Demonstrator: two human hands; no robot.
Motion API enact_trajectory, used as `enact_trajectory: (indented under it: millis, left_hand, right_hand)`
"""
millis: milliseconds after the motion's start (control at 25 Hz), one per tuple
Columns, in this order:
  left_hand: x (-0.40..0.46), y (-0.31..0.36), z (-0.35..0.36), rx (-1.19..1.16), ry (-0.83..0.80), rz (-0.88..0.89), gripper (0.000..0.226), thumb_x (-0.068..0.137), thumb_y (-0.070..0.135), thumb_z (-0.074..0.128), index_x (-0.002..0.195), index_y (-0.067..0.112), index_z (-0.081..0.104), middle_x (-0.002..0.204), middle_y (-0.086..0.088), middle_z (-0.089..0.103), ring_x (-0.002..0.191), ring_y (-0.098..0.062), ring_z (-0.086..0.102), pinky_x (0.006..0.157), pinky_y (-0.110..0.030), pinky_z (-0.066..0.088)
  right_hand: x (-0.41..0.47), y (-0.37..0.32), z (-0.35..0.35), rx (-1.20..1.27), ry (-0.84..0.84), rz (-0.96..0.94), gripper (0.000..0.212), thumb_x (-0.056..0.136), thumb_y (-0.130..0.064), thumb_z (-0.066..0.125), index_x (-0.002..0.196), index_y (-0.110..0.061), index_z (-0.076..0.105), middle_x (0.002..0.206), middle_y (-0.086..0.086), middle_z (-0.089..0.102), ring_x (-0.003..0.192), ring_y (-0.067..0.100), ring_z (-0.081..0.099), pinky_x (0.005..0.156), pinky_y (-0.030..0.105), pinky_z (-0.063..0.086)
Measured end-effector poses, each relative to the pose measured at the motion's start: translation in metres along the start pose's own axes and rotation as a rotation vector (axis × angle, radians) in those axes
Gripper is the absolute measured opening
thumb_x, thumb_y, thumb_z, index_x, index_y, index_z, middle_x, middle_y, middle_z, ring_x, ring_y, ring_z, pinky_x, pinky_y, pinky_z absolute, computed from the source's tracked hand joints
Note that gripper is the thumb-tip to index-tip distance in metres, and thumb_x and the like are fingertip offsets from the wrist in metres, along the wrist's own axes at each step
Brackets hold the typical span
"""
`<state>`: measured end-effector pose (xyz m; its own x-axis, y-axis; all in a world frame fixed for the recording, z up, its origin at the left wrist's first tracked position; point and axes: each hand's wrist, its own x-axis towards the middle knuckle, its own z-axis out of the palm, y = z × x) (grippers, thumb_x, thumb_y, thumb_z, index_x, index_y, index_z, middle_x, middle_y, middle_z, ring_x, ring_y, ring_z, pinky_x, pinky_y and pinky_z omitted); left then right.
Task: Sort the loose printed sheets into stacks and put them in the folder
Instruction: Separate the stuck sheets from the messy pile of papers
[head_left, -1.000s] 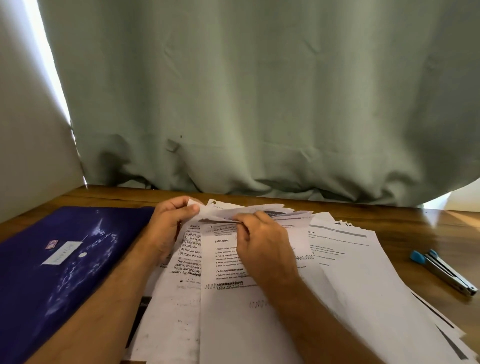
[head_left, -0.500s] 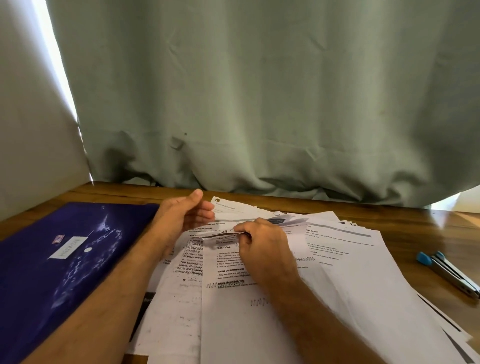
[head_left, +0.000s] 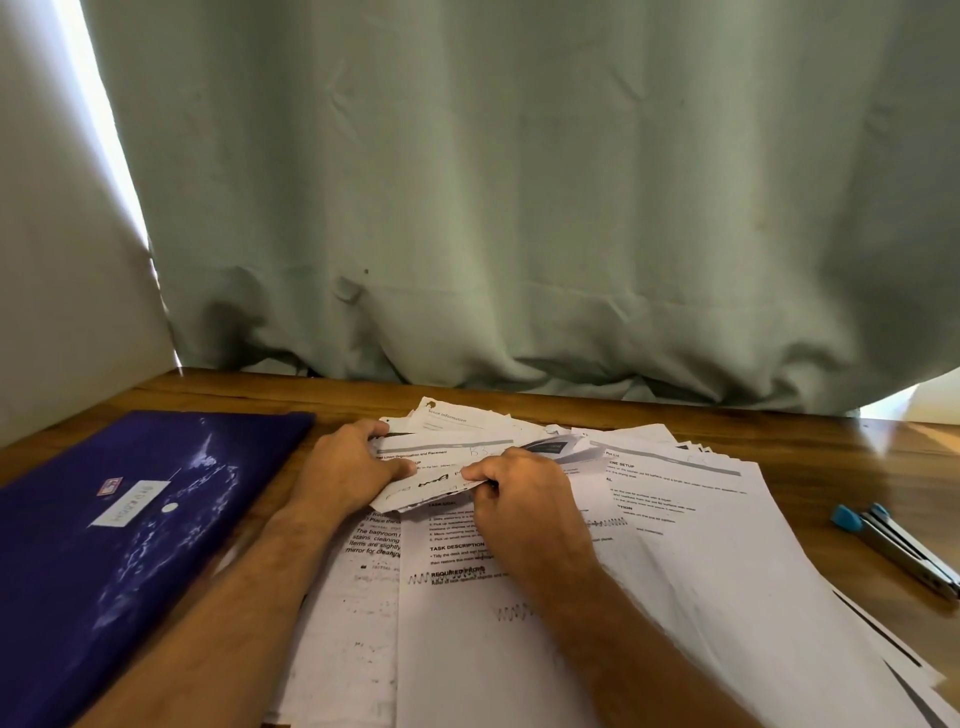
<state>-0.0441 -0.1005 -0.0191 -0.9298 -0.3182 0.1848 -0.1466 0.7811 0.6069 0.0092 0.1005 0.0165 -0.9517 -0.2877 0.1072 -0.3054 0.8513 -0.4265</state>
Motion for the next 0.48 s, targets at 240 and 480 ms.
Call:
enact_trajectory:
  millis: [240,480]
  left_hand:
    - [-0.006,0.006,-0.01,-0.268,0.135,-0.007,0.077,0.072,0.015,0.089,0.139,0.019,0.053,0.135,-0.003,0.062,0.12,-0.021,0.059,0.102,-0.038,0.05]
    - [-0.009,-0.002,-0.022,-0.615,0.054,-0.113,0.061,0.074,0.016,0.087,0.129,0.018,0.06,0.098,0.002,0.075,0.089,-0.019,0.075,0.082,-0.036,0.059]
  right_hand:
    - [0.003,0.003,0.002,0.019,0.012,0.0,0.037,0.101,-0.026,0.05,0.138,-0.029,0.055,0.138,0.001,0.055,0.123,0.02,0.051,0.11,0.033,0.04]
    - [0.001,0.009,0.014,0.035,0.222,-0.077,0.034,0.102,-0.032,0.046,0.132,-0.027,0.06,0.128,-0.002,0.06,0.113,0.014,0.055,0.101,0.024,0.044]
